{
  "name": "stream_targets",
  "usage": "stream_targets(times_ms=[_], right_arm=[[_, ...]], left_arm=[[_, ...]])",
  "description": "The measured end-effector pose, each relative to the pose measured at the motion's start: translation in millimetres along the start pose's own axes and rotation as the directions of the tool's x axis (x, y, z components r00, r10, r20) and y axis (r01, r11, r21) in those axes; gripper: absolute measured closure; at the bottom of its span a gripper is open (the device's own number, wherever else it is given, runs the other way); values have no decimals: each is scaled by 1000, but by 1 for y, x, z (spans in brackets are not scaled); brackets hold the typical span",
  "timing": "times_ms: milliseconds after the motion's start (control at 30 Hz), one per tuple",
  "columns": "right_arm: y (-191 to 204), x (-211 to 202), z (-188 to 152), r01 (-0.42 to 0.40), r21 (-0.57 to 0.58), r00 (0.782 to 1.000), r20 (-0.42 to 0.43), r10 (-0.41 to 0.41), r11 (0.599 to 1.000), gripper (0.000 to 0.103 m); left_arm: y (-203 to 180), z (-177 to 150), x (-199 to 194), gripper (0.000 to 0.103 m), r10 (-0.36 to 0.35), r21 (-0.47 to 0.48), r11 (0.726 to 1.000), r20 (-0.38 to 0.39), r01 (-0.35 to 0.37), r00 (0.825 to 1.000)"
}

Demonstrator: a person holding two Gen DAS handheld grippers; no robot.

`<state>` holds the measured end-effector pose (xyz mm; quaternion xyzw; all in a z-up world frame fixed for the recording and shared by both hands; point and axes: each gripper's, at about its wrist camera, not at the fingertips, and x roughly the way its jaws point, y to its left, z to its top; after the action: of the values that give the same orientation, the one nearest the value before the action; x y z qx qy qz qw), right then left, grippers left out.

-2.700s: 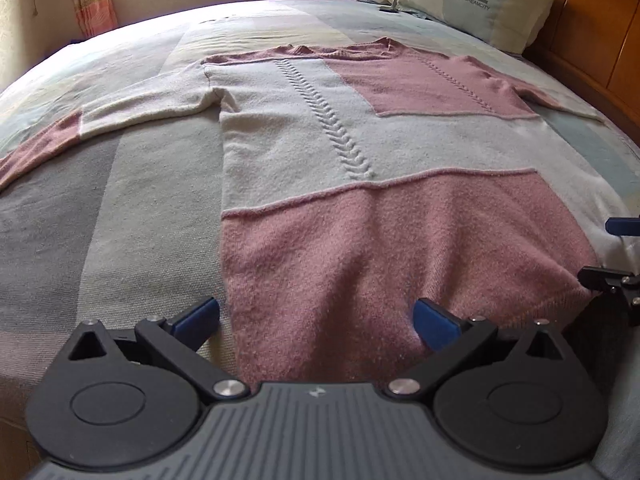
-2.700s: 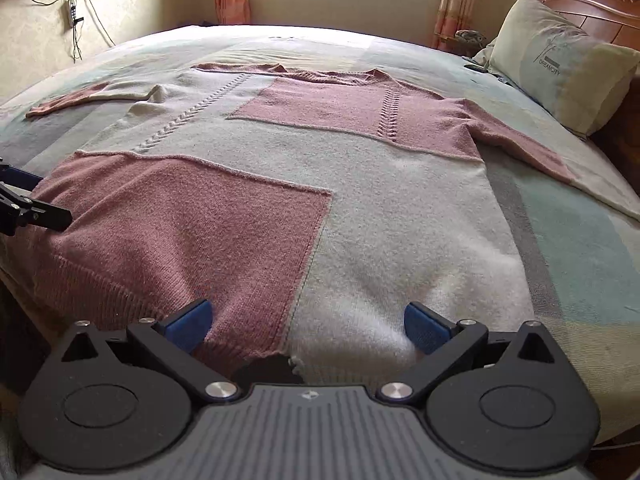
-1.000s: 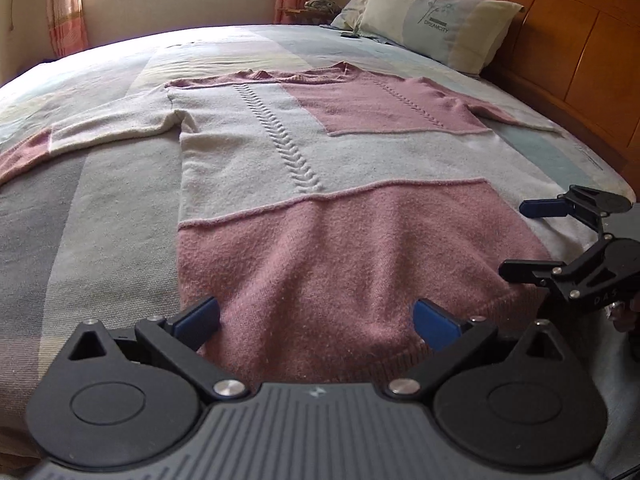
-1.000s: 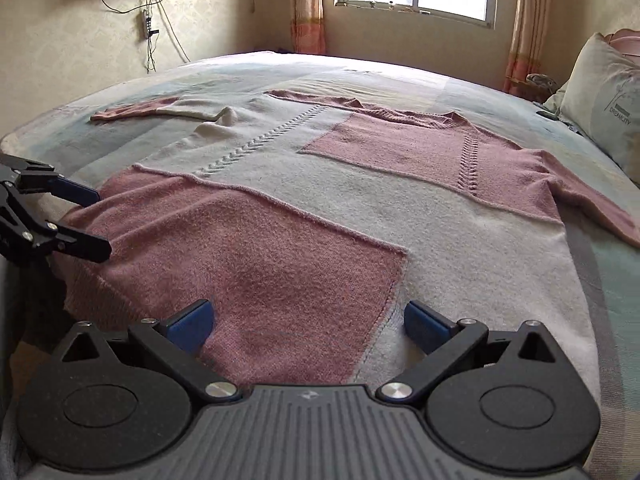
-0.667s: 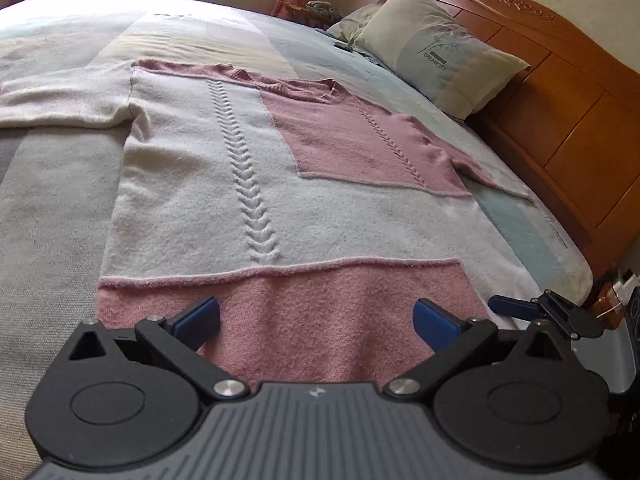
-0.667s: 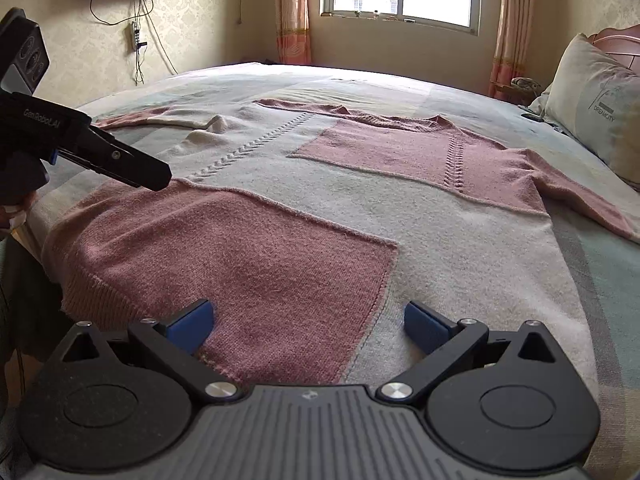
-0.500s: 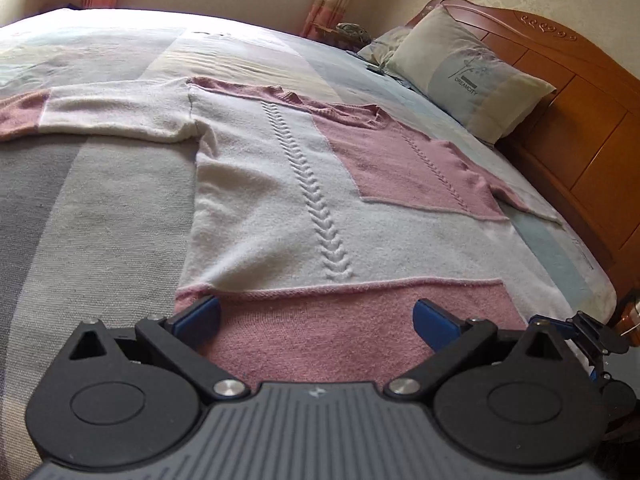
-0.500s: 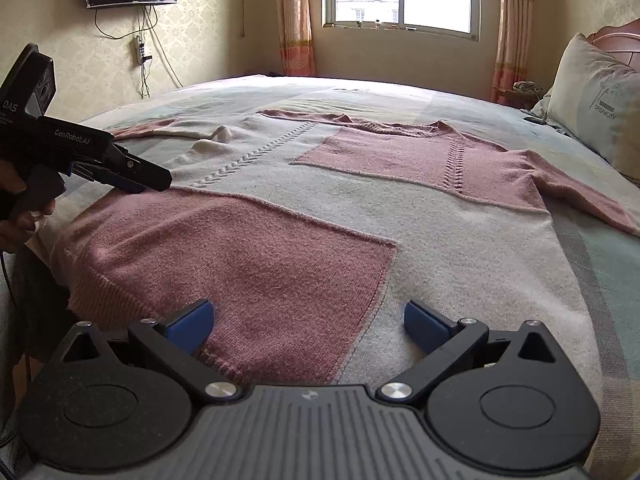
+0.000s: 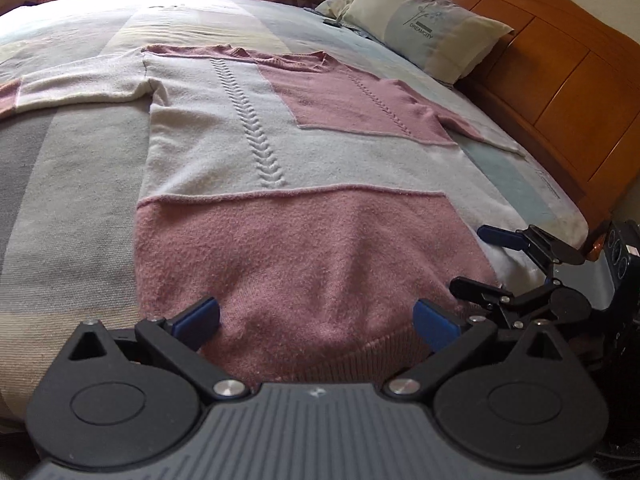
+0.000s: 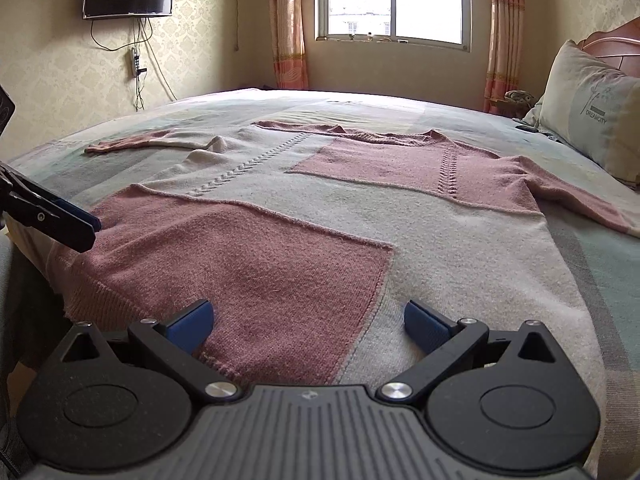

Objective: Fold clothes

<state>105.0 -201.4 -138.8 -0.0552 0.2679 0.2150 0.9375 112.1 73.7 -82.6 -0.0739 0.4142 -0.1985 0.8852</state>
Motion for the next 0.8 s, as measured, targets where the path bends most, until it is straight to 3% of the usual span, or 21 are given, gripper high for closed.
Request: stream_targets(times_ms=[133, 267, 400, 467, 533, 667, 733, 800], right_arm=[[3, 1, 0, 20, -2, 1000, 0, -20, 1000, 0], [7, 1, 1, 51, 7, 999, -8, -51, 999, 0], [12, 2, 2, 86, 19, 996, -24, -85, 996, 0], [14, 2, 2, 103, 30, 994, -28, -102, 994, 0], [15, 3, 3, 119, 38, 993, -33, -118, 992, 0], [19, 2, 5, 142, 36, 989, -43, -141, 989, 0], [20, 2, 9, 152, 44, 987, -59, -150, 987, 0], [22, 1, 19, 138, 70, 989, -70, -133, 988, 0]], left_arm=[[8, 40, 6, 1, -19, 43, 999, 78, 16, 997], [22, 86, 49, 1, -12, 45, 999, 95, 8, 995], [48, 117, 93, 1, -40, -26, 999, 116, 43, 992], [69, 120, 108, 1, -49, -97, 994, 84, 57, 995], [82, 113, 102, 1, -67, -123, 989, 135, 84, 989], [64, 123, 86, 1, 73, -13, 997, 106, -72, 992], [57, 121, 78, 1, 1, 39, 999, 107, -6, 994], [53, 115, 81, 1, -116, 69, 992, 91, 110, 989]])
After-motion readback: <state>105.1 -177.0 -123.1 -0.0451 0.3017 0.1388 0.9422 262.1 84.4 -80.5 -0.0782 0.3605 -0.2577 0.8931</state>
